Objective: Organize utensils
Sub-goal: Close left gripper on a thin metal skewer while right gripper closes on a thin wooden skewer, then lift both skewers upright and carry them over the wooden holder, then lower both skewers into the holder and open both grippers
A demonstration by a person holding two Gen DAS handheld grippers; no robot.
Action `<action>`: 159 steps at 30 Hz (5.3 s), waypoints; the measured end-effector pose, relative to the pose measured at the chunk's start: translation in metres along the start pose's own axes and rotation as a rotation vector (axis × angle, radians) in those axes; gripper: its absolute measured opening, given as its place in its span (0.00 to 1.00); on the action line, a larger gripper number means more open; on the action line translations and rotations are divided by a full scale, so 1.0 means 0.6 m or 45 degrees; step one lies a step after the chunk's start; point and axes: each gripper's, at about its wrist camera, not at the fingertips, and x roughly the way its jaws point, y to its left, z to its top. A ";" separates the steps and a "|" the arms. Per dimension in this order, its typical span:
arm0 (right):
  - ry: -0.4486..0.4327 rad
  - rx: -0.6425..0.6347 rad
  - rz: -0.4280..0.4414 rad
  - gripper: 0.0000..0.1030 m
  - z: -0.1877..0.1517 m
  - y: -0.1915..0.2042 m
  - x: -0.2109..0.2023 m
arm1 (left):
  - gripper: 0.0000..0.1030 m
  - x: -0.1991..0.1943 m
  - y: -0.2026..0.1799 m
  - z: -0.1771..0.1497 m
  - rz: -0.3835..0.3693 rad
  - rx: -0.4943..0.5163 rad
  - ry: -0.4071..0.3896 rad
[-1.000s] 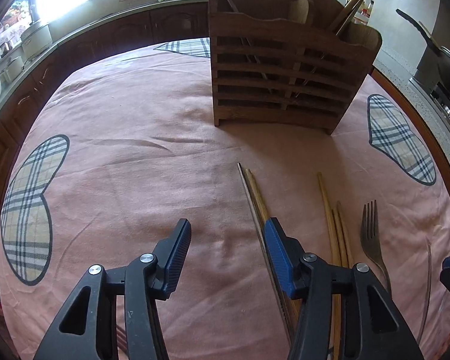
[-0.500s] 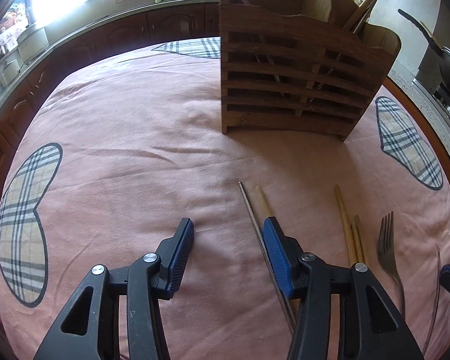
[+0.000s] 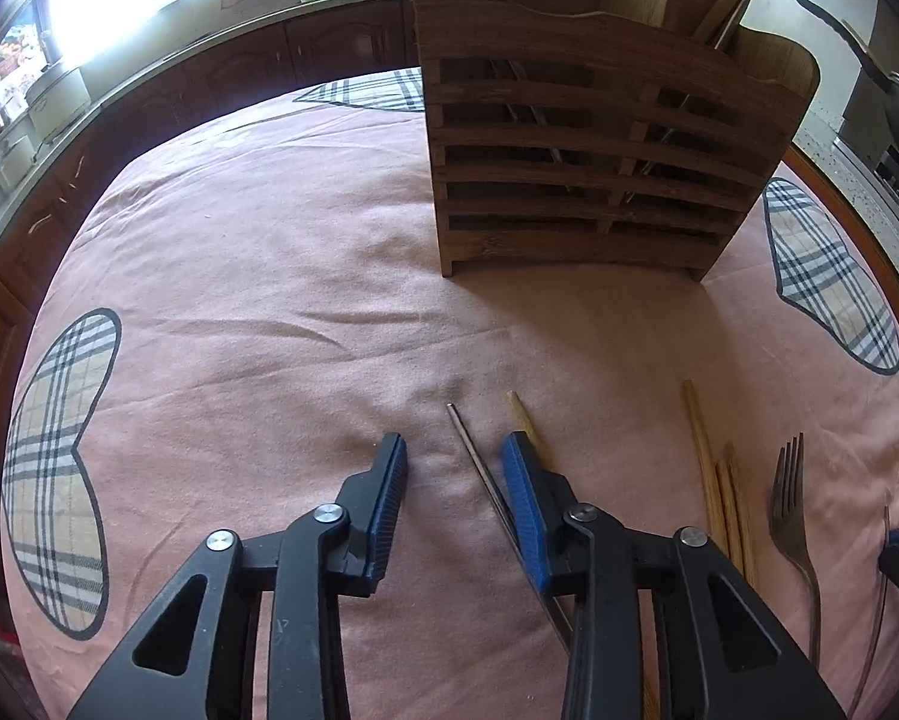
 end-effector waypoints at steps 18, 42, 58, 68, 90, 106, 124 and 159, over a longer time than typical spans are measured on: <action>-0.038 -0.137 0.070 0.04 0.022 0.061 -0.021 | 0.03 -0.115 0.032 -0.076 -0.248 -0.053 -0.070; -0.359 -0.289 0.208 0.04 0.055 0.169 -0.196 | 0.03 -0.428 0.100 -0.210 -0.377 -0.062 -0.375; -0.479 -0.307 0.231 0.04 0.077 0.189 -0.231 | 0.03 -0.482 0.118 -0.222 -0.379 -0.072 -0.538; -0.579 -0.285 0.260 0.04 0.127 0.198 -0.243 | 0.03 -0.501 0.128 -0.187 -0.368 -0.072 -0.668; -0.904 -0.212 0.274 0.04 0.313 0.228 -0.251 | 0.03 -0.442 0.144 -0.020 -0.361 -0.154 -0.941; -0.942 -0.167 0.226 0.04 0.395 0.209 -0.163 | 0.03 -0.282 0.123 0.088 -0.324 -0.282 -0.990; -0.808 -0.042 0.217 0.04 0.364 0.164 -0.029 | 0.03 -0.102 0.079 0.124 -0.268 -0.307 -0.810; -0.710 0.107 0.305 0.71 0.348 0.119 -0.034 | 0.78 -0.141 0.132 0.096 -0.253 -0.362 -0.740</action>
